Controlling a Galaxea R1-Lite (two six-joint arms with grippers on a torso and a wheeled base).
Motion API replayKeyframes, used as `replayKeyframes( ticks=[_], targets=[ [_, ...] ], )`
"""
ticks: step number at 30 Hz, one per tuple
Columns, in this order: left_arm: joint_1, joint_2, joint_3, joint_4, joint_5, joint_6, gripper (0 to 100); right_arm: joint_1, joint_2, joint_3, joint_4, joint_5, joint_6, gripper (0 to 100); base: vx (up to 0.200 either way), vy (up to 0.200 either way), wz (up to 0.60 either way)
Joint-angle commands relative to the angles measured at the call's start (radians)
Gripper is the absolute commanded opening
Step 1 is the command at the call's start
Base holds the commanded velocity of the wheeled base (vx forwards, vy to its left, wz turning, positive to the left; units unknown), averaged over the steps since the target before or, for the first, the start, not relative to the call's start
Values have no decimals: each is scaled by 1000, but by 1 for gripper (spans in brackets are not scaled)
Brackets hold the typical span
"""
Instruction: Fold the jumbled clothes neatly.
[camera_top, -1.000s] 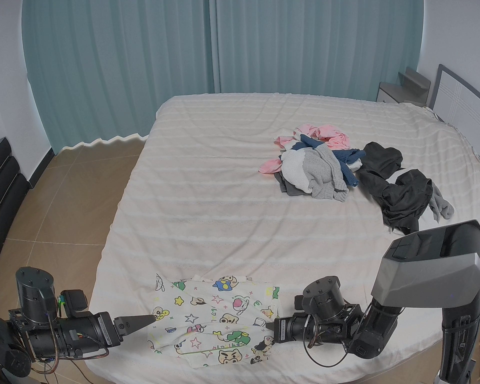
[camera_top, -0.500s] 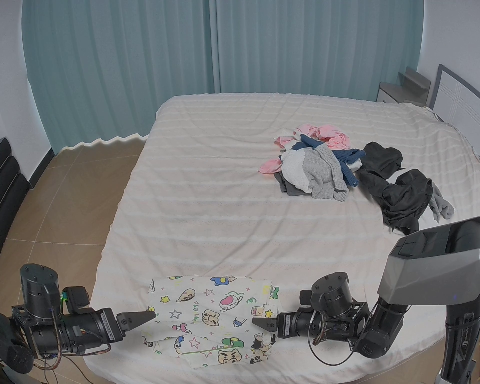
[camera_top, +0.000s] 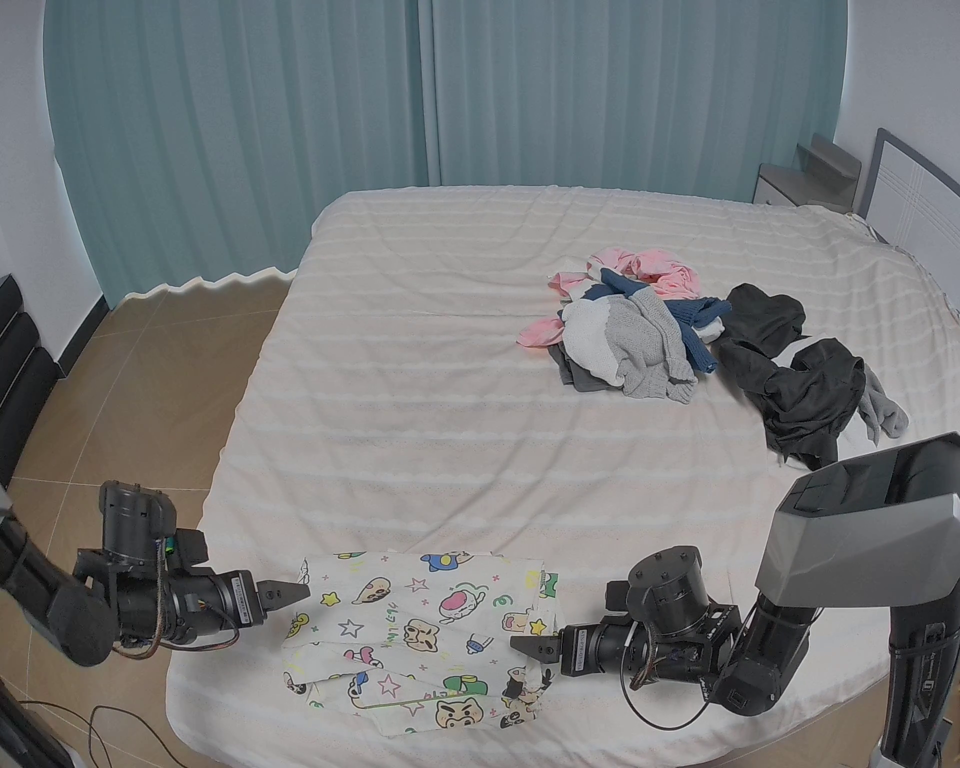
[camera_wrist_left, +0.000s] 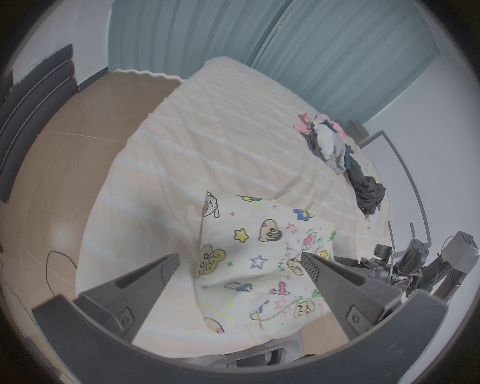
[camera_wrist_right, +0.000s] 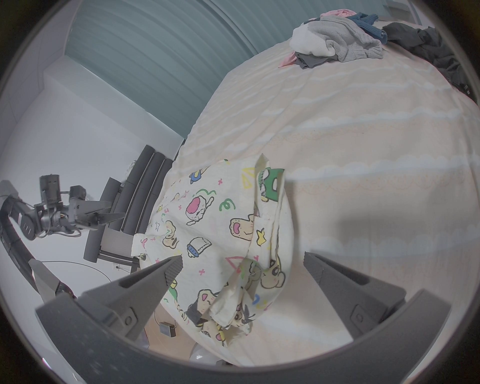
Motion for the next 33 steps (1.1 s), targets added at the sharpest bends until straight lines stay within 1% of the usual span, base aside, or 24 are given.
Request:
replayKeyframes(
  ticks=[1, 3, 6, 8, 9, 11, 19, 24, 25, 28, 33],
  targets=[
    [82, 257, -114, 2, -71, 72, 100, -7, 49, -20, -2, 1, 5, 100, 0, 0, 0],
    [89, 312, -147, 1, -73, 72, 100, -8, 67, -43, 0, 2, 5, 100, 0, 0, 0],
    [87, 349, -173, 4, -88, 72, 100, -14, 93, -68, 4, 2, 5, 100, 0, 0, 0],
    [82, 360, -176, 4, -103, 72, 100, -14, 107, -82, 6, 2, 6, 100, 0, 0, 0],
    [79, 366, -187, 5, -134, 70, 100, -14, 115, -94, 6, 2, 6, 100, 0, 0, 0],
    [81, 377, -193, 7, -143, 70, 100, -14, 116, -103, 10, 2, 6, 100, 0, 0, 0],
    [79, 421, -199, -2, -146, 75, 100, -10, 118, -120, 26, 2, 5, 100, 0, 0, 0],
    [59, 437, -224, -1, -148, 73, 100, 2, 123, -178, 66, 2, 5, 100, 0, 0, 0],
    [43, 440, -229, -1, -148, 72, 100, 15, 121, -206, 107, 2, 5, 100, 0, 0, 0],
    [17, 444, -236, -1, -146, 72, 100, 33, 126, -252, 148, 2, 6, 100, 0, 0, 0],
    [7, 447, -245, 1, -143, 69, 100, 55, 147, -281, 161, -1, 6, 100, 0, 0, 0]
  ],
)
